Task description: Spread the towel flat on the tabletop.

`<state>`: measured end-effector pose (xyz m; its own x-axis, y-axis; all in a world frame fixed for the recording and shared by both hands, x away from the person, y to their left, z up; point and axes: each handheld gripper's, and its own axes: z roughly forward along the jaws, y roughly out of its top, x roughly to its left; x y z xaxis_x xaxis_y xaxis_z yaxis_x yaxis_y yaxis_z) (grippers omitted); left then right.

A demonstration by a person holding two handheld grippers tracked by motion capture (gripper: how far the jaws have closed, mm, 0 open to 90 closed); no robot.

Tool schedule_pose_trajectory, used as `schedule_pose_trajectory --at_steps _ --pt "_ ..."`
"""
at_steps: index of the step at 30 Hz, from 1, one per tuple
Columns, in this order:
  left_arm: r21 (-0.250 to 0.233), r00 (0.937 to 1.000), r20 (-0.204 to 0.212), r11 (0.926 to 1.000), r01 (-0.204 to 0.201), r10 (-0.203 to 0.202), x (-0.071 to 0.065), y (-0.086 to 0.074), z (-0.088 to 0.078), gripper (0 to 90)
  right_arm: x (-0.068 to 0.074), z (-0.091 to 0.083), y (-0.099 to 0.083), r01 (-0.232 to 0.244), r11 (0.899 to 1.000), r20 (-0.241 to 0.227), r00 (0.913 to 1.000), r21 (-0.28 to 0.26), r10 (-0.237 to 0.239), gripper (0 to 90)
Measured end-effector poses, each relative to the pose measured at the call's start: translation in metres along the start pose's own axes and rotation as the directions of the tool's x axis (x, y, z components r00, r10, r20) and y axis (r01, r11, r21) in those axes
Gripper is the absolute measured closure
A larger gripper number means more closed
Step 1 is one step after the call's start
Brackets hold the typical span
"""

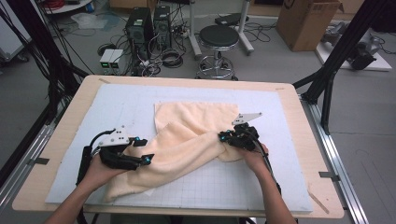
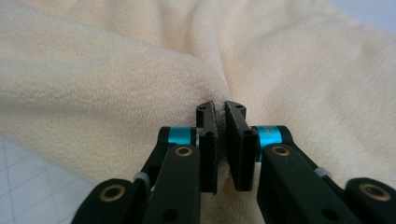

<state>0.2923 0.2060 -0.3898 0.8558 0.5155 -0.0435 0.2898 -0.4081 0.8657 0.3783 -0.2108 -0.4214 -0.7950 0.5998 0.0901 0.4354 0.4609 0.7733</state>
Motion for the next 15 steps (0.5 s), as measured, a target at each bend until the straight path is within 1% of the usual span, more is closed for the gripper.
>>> schedule_pose_trajectory --at_steps 1,2,3,4,6,7,9,10,12,14,15 --pt "0.003 1.0 -0.002 1.0 -0.002 0.002 0.001 -0.002 0.0 38.4 0.001 -0.002 0.0 -0.001 1.0 -0.005 1.0 -0.009 0.001 75.4" --pt "0.001 1.0 -0.002 1.0 0.009 -0.009 0.002 -0.003 -0.001 38.4 0.003 -0.006 0.001 -0.001 1.0 0.0 1.0 -0.024 0.001 72.1" --pt "0.001 0.9999 -0.004 1.0 0.009 -0.009 0.003 -0.004 -0.001 38.4 0.006 -0.01 0.003 0.011 0.999 -0.007 0.9999 -0.045 -0.011 70.1" --pt "-0.002 0.9999 -0.004 0.9999 0.012 -0.012 0.004 -0.005 -0.001 38.4 0.011 -0.016 0.004 0.016 0.998 -0.009 0.9998 -0.058 -0.016 67.6" --pt "-0.002 0.9999 -0.009 0.9999 0.012 -0.012 0.004 -0.005 0.0 38.4 0.02 -0.027 0.007 0.041 0.995 -0.011 0.9991 -0.09 -0.042 63.3" --pt "-0.004 0.9999 -0.007 0.9999 0.011 -0.011 0.004 -0.005 0.0 38.4 0.025 -0.031 0.008 0.048 0.993 -0.025 0.9984 -0.108 -0.051 61.2" --pt "0.003 0.9999 -0.008 1.0 0.006 -0.006 0.004 -0.005 0.002 38.4 0.036 -0.038 0.01 0.069 0.99 -0.027 0.997 -0.12 -0.073 58.7" --pt "-0.001 0.9999 -0.008 1.0 0.008 -0.008 0.003 -0.005 0.002 38.4 0.041 -0.039 0.01 0.083 0.988 -0.03 0.9957 -0.129 -0.087 57.8" --pt "-0.001 0.9999 -0.012 1.0 0.005 -0.005 0.003 -0.005 0.002 38.4 0.051 -0.038 0.01 0.092 0.987 -0.061 0.993 -0.135 -0.101 56.1" --pt "-0.006 0.9998 -0.014 0.9999 0.01 -0.01 0.003 -0.005 0.002 38.4 0.062 -0.033 0.01 0.118 0.986 -0.064 0.99 -0.115 -0.126 54.9" --pt "-0.006 0.9998 -0.019 1.0 0.008 -0.008 0.004 -0.006 0.001 38.4 0.065 -0.03 0.009 0.121 0.986 -0.076 0.9885 -0.114 -0.13 54.2"
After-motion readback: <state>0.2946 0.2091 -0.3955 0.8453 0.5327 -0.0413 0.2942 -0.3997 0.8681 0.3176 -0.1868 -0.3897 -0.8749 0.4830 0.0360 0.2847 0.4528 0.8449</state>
